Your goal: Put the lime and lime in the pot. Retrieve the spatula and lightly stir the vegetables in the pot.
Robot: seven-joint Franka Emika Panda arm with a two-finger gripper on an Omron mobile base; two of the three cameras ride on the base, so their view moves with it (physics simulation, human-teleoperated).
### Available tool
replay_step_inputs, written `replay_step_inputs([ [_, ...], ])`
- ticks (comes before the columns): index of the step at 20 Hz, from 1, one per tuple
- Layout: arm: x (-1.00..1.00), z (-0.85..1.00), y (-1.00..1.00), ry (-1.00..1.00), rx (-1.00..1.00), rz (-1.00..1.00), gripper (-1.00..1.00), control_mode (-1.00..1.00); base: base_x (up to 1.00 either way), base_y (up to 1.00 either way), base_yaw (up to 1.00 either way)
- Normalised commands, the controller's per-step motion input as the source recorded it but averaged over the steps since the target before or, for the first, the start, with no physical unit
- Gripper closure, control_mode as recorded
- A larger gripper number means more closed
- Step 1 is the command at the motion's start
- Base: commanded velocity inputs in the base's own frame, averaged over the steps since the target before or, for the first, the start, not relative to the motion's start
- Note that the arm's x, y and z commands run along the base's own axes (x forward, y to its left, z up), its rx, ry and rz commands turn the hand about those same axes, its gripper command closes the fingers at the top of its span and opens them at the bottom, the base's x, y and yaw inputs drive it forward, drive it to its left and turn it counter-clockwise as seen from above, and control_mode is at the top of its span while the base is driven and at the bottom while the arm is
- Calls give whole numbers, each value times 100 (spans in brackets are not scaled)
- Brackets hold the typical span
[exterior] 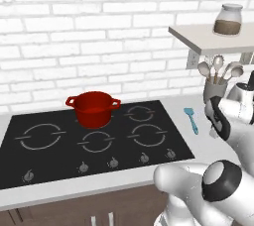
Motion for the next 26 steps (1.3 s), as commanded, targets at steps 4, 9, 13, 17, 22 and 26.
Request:
replay_step_inputs([
  [4, -6, 68, 90, 0, 0, 11, 100, -100, 0, 0, 0],
  [9, 0, 53, 100, -1, 0, 15, 100, -100, 0, 0, 0],
  [13, 0, 37, 100, 0, 0, 20, 100, -100, 0, 0, 0],
  [17, 0, 30, 97, 0, 0, 23, 100, -100, 0, 0, 0],
  [22, 12, 44, 90, 0, 0, 24, 100, -100, 0, 0, 0],
  [26, 19, 66, 70, 0, 0, 18, 100, -100, 0, 0, 0],
])
